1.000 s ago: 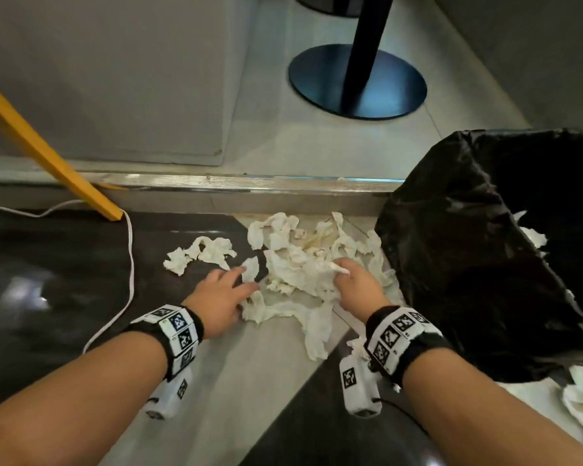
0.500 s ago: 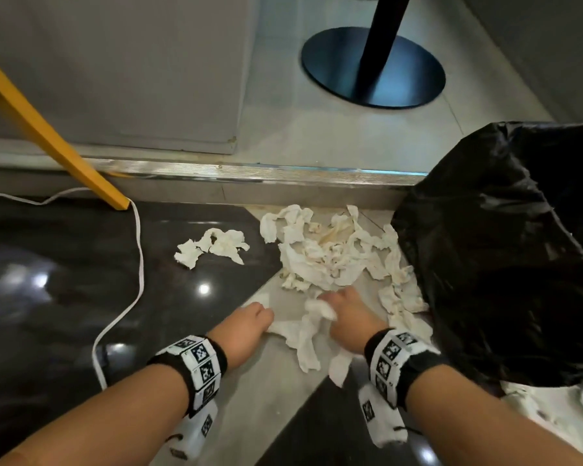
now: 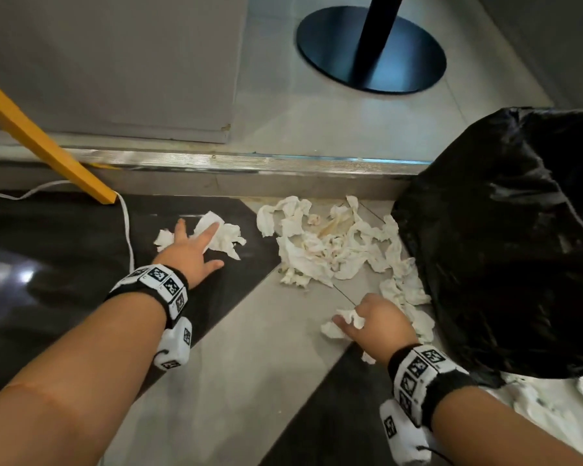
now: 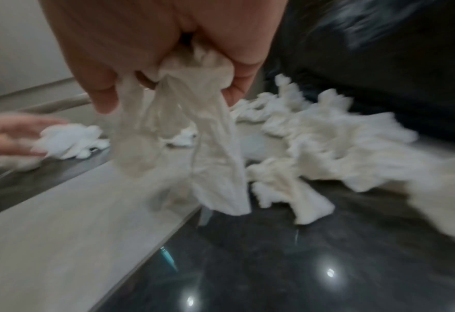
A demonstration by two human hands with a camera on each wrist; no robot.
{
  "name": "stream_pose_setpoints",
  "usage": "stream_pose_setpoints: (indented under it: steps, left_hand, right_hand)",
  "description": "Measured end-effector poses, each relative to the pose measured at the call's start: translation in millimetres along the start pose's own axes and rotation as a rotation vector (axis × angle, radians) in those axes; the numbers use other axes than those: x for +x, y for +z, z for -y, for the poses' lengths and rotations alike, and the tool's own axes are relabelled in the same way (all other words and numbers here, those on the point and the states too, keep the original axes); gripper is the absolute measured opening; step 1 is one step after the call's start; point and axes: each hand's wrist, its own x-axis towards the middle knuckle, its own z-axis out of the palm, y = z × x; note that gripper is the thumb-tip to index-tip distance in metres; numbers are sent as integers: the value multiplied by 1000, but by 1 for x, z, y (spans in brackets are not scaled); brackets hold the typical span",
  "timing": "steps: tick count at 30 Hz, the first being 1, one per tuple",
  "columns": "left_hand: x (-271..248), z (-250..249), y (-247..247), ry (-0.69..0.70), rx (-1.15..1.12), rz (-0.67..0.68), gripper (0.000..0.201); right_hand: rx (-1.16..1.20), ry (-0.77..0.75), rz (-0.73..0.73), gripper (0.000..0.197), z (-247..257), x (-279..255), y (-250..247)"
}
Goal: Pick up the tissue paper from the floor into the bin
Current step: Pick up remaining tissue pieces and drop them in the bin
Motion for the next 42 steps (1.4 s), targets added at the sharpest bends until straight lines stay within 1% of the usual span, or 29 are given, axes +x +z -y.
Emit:
stream_pose_setpoints:
  steps: [2, 3, 4, 6, 8, 9, 11, 13, 14, 16, 17, 18, 19, 20, 21, 22, 23, 24, 26, 27, 30, 31, 33, 34, 36, 37, 38, 40, 42]
  left_hand:
    - [5, -4, 10, 5, 60, 46, 70]
    - [3, -7, 16, 21, 70, 40, 62]
    - [-1, -11, 21, 41, 78, 27, 51]
    - [-10, -20, 29, 104, 123, 17, 31]
    - [-22, -27, 34, 175, 192, 62, 32]
    - [-29, -30, 35, 195, 222, 77, 32]
    - [-41, -33, 34, 237, 287, 53, 31]
    - [-52, -33, 27, 261, 325, 4, 26]
    - [-57, -33, 22, 268, 308, -23, 22]
    - [-65, -32, 14, 260, 171, -92, 10]
    - [-68, -31, 12, 243, 70, -114, 13]
    - [-69, -30, 11, 226, -20, -130, 24]
    - [-70, -29, 10, 215, -77, -133, 34]
    - [-70, -29, 9, 206, -93, -128, 39]
    - [-71, -29, 8, 200, -68, -119, 36]
    - [-72, -31, 8, 203, -23, -111, 28]
    - [-73, -32, 8, 213, 20, -107, 24]
    - [-74, -35, 8, 224, 51, -103, 24]
    - [-75, -41, 9, 234, 90, -79, 25]
    - [-75, -43, 11, 241, 100, -62, 24]
    - [-74, -50, 17, 282, 164, 30, 17]
    - [-73, -52, 21, 315, 194, 69, 20]
    - [-75, -53, 30, 376, 233, 156, 29]
    - [-77, -53, 32, 407, 228, 185, 30]
    - [-81, -54, 36, 467, 199, 182, 30]
    - [-84, -56, 37, 499, 201, 164, 35]
    - [-86, -58, 39, 526, 222, 159, 47]
    - [-91, -63, 44, 577, 312, 215, 72]
    - [-95, -71, 54, 644, 411, 293, 79]
  right_hand:
    - [18, 29, -87, 32, -20, -3, -1]
    - [11, 50, -106, 27, -30, -6, -2]
    - [-24, 91, -87, 23, -37, -11, 0]
    - [-137, 203, 66, 23, -46, -21, 7]
    - [-235, 200, 209, 27, -47, -28, 21]
    - [-242, 178, 227, 28, -44, -30, 27]
    - [-162, 152, 204, 31, -37, -31, 30]
    - [6, 151, 156, 35, -26, -28, 25]
    - [92, 147, 114, 38, -21, -24, 21]
    - [207, 157, 48, 40, -10, -13, 10]
    - [212, 158, 26, 34, -5, -6, 5]
    - [210, 165, 2, 23, -1, -1, 2]
    - [244, 181, -25, 17, 2, 2, -3]
    - [306, 194, -55, 24, 4, 3, -6]
    - [379, 209, -86, 33, 3, 4, -9]
    - [444, 216, -126, 37, 0, 6, -10]
    - [482, 216, -158, 34, -4, 7, -11]
    - [504, 221, -173, 27, -7, 7, -12]
    - [441, 222, -179, 13, -15, 5, -12]
    - [407, 221, -195, 12, -19, 3, -11]
    - [438, 234, -238, 22, -31, -5, -8]
    - [430, 218, -238, 27, -35, -7, -6]
    - [374, 173, -185, 34, -44, -7, 0]
    - [338, 158, -162, 35, -46, -6, 1]
    - [259, 165, -146, 37, -48, -5, 3]
    - [206, 179, -138, 40, -48, -4, 5]
    - [142, 199, -109, 46, -48, -5, 7]
    - [46, 245, -6, 57, -44, -5, 10]
    - [7, 240, 97, 55, -41, -6, 15]
